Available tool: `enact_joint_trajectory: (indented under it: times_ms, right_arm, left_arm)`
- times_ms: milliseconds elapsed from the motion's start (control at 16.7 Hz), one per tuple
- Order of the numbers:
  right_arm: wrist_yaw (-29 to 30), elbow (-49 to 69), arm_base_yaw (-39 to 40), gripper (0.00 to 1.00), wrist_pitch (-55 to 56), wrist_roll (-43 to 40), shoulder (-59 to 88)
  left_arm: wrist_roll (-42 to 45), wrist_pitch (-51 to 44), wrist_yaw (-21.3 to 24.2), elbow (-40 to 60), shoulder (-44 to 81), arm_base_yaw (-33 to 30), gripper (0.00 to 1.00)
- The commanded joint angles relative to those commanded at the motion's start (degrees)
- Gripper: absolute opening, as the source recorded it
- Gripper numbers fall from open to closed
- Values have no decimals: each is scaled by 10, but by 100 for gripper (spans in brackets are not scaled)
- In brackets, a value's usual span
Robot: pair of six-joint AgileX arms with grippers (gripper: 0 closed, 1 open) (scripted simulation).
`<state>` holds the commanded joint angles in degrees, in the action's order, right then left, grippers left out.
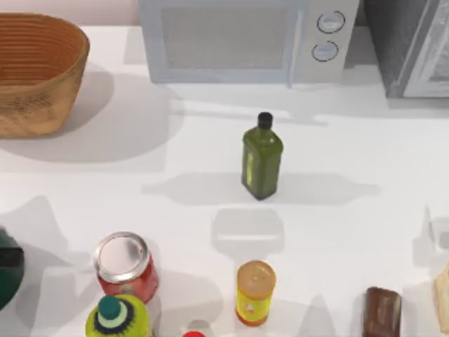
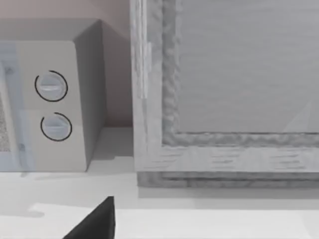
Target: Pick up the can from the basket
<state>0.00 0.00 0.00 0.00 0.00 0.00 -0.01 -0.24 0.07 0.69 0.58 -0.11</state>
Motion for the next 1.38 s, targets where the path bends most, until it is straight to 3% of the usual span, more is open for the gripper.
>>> enact_joint_trajectory:
  times_ms: [420, 660, 960, 1380]
  right_arm:
    - [0, 0, 0, 100, 0, 0, 0]
    - [0, 0, 0, 100, 0, 0, 0]
    - [0, 0, 0, 100, 0, 0, 0]
    - [0, 0, 0, 100, 0, 0, 0]
  left_arm:
    - [1, 1, -1, -7, -3, 0, 0]
    - [4, 34, 32, 25, 43, -9, 0]
    - [12, 135, 136, 116, 212, -33, 0]
    - [30, 338, 355, 292, 582, -76, 0]
